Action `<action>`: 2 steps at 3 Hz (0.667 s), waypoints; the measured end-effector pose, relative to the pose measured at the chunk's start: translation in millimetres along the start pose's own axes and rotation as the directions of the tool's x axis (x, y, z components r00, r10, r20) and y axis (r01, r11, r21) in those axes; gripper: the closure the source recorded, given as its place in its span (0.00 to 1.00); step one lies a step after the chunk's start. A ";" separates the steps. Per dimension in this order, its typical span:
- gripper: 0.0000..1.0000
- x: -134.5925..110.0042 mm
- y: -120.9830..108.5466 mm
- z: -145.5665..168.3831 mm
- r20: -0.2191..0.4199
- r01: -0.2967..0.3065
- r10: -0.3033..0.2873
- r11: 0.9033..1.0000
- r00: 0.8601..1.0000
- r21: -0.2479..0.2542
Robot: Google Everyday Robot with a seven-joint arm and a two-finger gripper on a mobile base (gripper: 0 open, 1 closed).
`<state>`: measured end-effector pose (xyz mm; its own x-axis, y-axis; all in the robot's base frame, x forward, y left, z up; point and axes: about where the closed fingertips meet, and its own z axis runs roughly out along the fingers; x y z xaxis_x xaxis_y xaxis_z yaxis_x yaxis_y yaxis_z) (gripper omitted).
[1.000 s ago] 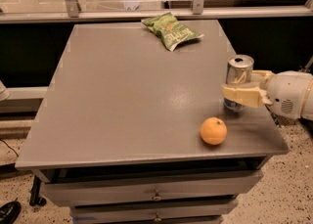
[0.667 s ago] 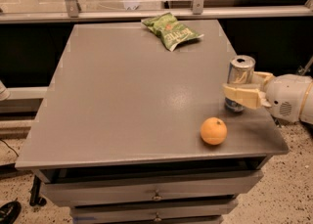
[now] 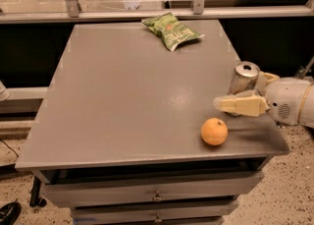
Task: Move redbull can near orange
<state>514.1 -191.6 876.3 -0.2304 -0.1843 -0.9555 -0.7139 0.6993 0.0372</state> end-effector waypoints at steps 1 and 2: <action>0.00 -0.7 0.6 -1.5 -0.002 -0.002 0.002 1.000 1.000 0.005; 0.00 -16.7 -5.5 -16.4 -0.001 0.038 -0.038 0.999 0.999 0.017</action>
Offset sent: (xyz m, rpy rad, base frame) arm -0.0061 -0.0359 0.0494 -0.0700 -0.0757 -0.0143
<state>511.1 -203.7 896.9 -0.2037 -0.2108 -0.9561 -0.7108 0.7034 -0.0037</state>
